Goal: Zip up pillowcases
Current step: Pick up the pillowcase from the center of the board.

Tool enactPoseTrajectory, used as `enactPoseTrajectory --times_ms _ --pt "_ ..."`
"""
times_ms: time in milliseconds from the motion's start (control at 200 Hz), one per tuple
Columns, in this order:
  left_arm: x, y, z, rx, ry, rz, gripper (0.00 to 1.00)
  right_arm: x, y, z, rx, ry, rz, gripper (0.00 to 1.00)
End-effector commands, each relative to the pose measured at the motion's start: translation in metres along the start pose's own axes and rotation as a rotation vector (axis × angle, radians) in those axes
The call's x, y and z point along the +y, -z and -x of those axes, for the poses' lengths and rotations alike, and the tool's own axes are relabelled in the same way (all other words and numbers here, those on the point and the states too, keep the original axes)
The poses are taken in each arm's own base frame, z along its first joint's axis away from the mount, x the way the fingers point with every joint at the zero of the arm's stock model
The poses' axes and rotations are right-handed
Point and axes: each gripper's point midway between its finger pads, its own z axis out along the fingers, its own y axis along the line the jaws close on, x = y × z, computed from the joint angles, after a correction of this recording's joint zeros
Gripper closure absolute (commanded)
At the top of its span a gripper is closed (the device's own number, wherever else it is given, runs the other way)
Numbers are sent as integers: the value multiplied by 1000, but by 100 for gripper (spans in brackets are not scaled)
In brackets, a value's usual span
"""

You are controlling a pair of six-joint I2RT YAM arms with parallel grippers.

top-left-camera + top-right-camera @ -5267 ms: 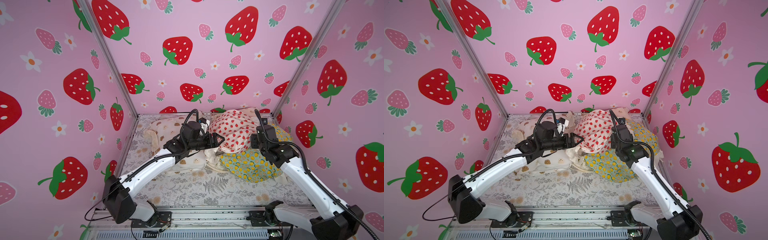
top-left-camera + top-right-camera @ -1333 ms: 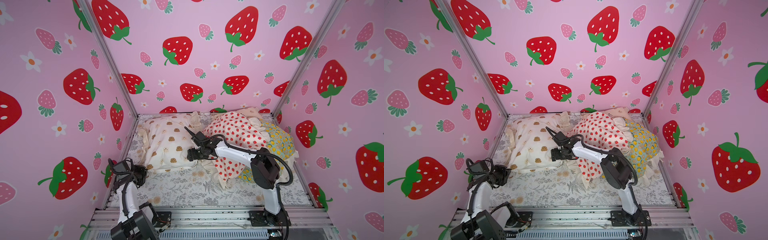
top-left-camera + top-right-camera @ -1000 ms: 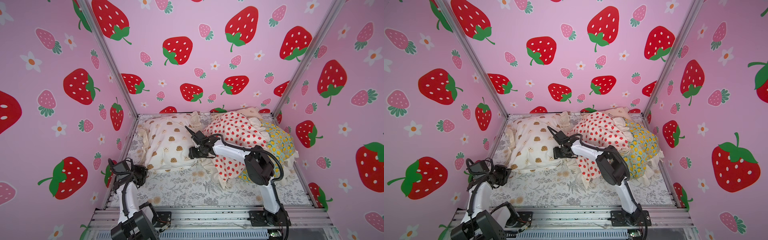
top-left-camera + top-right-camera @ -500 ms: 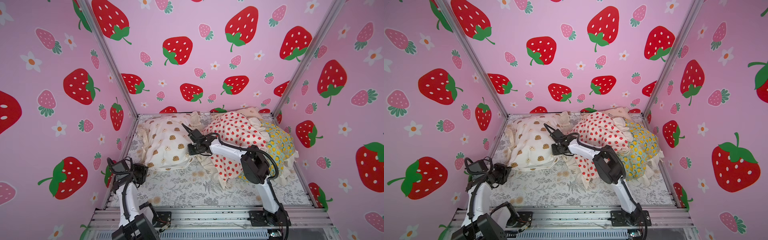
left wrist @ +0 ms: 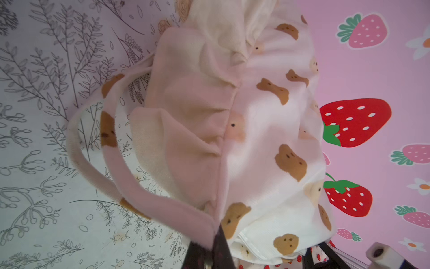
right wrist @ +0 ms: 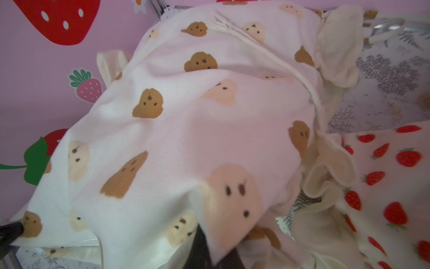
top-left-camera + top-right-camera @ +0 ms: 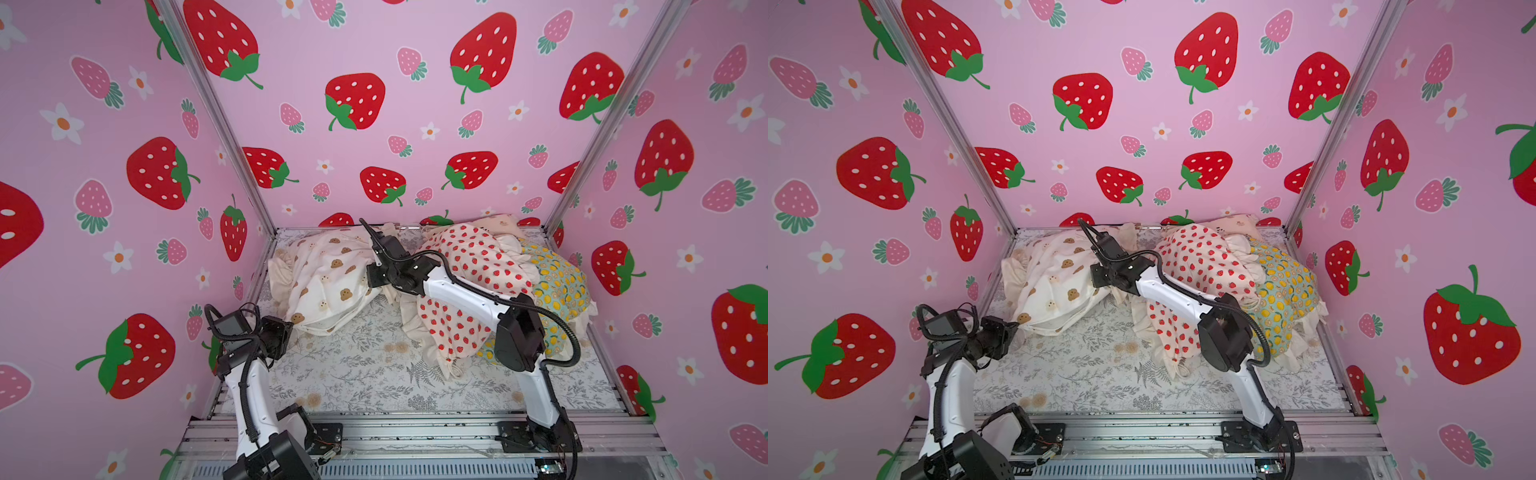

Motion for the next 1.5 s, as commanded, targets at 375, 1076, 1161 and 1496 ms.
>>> enactPoseTrajectory --times_ms 375,1076,1161,1496 --pt "-97 24 -76 126 -33 -249 100 -66 97 40 -7 94 -125 99" --pt "-121 17 -113 171 -64 -273 100 -71 124 -19 62 -9 -18 34" --pt "-123 21 -112 162 -64 -284 100 -52 132 -18 52 -6 19 32" --pt "-118 31 -112 145 -86 -278 100 63 127 -44 97 -14 328 41"
